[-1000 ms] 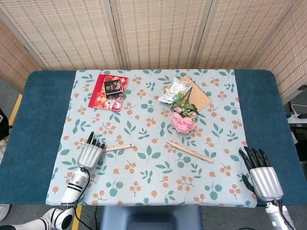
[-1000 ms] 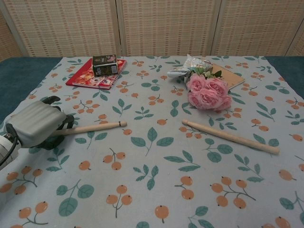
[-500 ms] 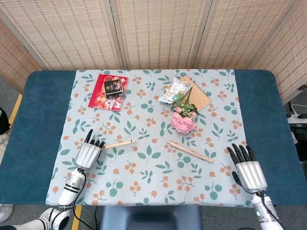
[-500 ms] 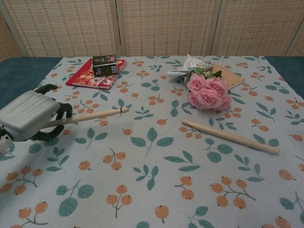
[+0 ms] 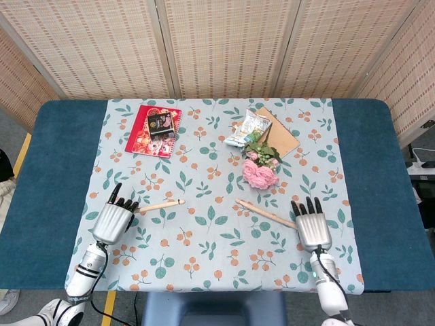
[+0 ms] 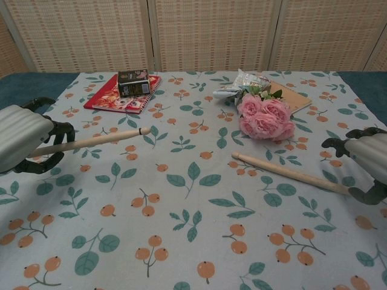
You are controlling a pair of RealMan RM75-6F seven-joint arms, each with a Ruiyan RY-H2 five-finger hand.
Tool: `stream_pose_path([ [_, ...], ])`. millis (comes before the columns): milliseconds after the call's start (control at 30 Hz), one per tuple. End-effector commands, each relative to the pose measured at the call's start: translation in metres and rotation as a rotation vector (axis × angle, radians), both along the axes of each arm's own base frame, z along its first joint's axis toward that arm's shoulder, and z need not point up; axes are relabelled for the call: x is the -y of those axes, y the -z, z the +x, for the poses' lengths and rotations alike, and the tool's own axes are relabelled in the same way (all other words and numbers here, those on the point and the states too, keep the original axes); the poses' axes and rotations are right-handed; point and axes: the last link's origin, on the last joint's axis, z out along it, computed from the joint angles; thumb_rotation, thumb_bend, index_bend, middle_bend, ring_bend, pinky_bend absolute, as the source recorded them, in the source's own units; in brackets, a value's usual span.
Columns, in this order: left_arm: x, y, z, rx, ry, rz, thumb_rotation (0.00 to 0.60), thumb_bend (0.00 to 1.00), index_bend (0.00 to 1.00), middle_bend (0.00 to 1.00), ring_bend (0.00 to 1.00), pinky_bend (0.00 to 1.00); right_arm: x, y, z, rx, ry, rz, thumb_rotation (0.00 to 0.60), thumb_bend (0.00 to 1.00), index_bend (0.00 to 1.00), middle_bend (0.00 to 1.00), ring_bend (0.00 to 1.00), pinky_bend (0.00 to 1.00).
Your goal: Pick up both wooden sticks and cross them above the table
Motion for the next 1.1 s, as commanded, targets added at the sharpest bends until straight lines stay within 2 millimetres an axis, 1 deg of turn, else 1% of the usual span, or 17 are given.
stream_pose_path([
  [33,-0.001,-0.003,-0.002,-0.002,-0.004,0.007,0.600,0.51,0.81,0.84,0.50,0.12,0.009,0.015,0.006,-0.009,-0.009,0.019,0.600,0.32,0.17,0.24,0.00,0.00],
  [133,-0.001,-0.006,-0.001,0.004,-0.003,0.010,0.600,0.51,0.81,0.84,0.50,0.12,0.011,0.021,0.007,-0.005,-0.012,0.021,0.600,0.32,0.24,0.28,0.02,0.00],
  [200,-0.001,-0.007,-0.002,0.003,-0.002,0.011,0.600,0.51,0.81,0.84,0.50,0.12,0.011,0.022,0.008,0.001,-0.017,0.017,0.600,0.32,0.31,0.33,0.05,0.00],
  [300,-0.001,-0.007,-0.003,0.001,-0.007,0.008,0.600,0.51,0.81,0.84,0.50,0.12,0.011,0.022,0.008,0.001,-0.026,0.016,0.600,0.32,0.39,0.37,0.09,0.00],
  [400,-0.002,-0.006,-0.004,-0.004,-0.012,0.003,0.600,0.51,0.81,0.84,0.50,0.12,0.010,0.022,0.008,0.000,-0.029,0.015,0.600,0.32,0.43,0.40,0.12,0.00],
  [567,-0.002,-0.004,-0.004,-0.013,-0.010,0.005,0.600,0.51,0.81,0.84,0.50,0.12,0.011,0.025,0.004,-0.021,-0.020,0.019,0.600,0.32,0.44,0.41,0.13,0.00],
  [700,-0.002,-0.004,-0.005,-0.019,-0.014,0.007,0.600,0.51,0.81,0.84,0.50,0.12,0.012,0.026,0.005,-0.027,-0.020,0.019,0.600,0.32,0.43,0.41,0.13,0.00],
  [800,-0.002,-0.004,-0.006,-0.020,-0.017,0.005,0.600,0.51,0.81,0.84,0.50,0.12,0.014,0.026,0.007,-0.023,-0.020,0.016,0.600,0.32,0.41,0.41,0.13,0.00],
  [967,-0.003,-0.004,-0.005,-0.014,-0.016,0.002,0.600,0.51,0.81,0.84,0.50,0.12,0.017,0.031,0.013,-0.027,-0.021,0.019,0.600,0.32,0.40,0.41,0.13,0.00],
  [1067,-0.003,-0.005,-0.006,-0.014,-0.016,0.004,0.600,0.51,0.81,0.84,0.50,0.12,0.018,0.034,0.017,-0.028,-0.026,0.024,0.600,0.32,0.42,0.41,0.14,0.00],
  [1100,-0.003,-0.005,-0.006,-0.014,-0.017,0.005,0.600,0.51,0.81,0.84,0.50,0.12,0.018,0.035,0.017,-0.030,-0.029,0.024,0.600,0.32,0.45,0.42,0.15,0.00],
])
